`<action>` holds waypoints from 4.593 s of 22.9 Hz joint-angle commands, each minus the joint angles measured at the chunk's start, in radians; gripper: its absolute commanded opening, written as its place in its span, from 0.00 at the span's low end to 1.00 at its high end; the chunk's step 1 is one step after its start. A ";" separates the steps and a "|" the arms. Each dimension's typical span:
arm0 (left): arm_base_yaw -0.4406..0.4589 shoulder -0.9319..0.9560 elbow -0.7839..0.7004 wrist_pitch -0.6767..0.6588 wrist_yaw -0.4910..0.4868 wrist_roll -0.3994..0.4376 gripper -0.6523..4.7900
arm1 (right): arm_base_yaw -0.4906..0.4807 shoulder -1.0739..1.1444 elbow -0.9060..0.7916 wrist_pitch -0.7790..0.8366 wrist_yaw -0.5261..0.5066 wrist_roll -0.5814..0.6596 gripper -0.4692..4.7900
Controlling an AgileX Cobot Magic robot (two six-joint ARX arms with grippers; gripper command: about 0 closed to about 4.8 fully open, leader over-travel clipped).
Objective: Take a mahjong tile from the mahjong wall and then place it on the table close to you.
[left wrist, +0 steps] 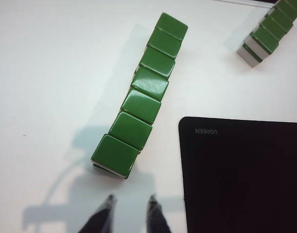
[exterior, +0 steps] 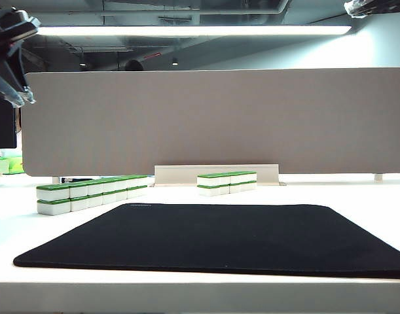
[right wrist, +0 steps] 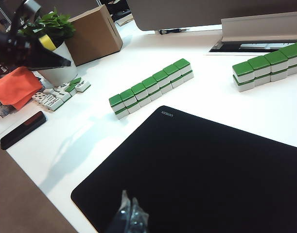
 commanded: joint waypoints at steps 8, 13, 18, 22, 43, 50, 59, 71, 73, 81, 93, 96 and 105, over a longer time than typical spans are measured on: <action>-0.012 0.217 0.317 -0.211 -0.040 0.069 0.28 | 0.001 -0.002 0.006 0.002 -0.006 0.000 0.09; -0.041 0.270 0.390 -0.225 -0.101 0.098 0.38 | 0.001 -0.002 0.006 0.002 -0.024 0.000 0.09; -0.096 0.347 0.479 -0.287 -0.198 0.177 0.48 | 0.001 -0.002 0.006 -0.005 -0.040 0.000 0.09; -0.127 0.446 0.575 -0.427 -0.247 0.229 0.69 | 0.001 -0.002 0.006 -0.019 -0.040 0.000 0.09; -0.148 0.594 0.586 -0.490 -0.248 0.378 0.81 | 0.000 -0.002 0.006 -0.061 -0.040 0.000 0.09; -0.148 0.663 0.586 -0.483 -0.286 0.378 0.80 | 0.000 -0.002 0.006 -0.066 -0.040 0.000 0.09; -0.148 0.718 0.586 -0.473 -0.293 0.378 0.80 | 0.000 -0.002 0.006 -0.066 -0.039 0.000 0.09; -0.148 0.741 0.586 -0.453 -0.293 0.378 0.80 | 0.000 0.000 0.006 -0.066 -0.039 0.000 0.09; -0.148 0.745 0.586 -0.452 -0.293 0.378 0.79 | 0.000 0.000 0.006 -0.066 -0.039 0.000 0.09; -0.148 0.750 0.586 -0.452 -0.293 0.378 0.79 | 0.000 0.000 0.006 -0.066 -0.036 0.000 0.09; -0.148 0.766 0.586 -0.449 -0.292 0.378 0.73 | 0.000 0.000 0.006 -0.065 -0.035 0.000 0.09; -0.148 0.766 0.586 -0.450 -0.292 0.378 0.60 | 0.000 0.000 0.006 -0.065 -0.035 0.000 0.09; -0.148 0.766 0.586 -0.459 -0.292 0.368 0.49 | 0.000 0.000 0.006 -0.065 -0.036 0.000 0.09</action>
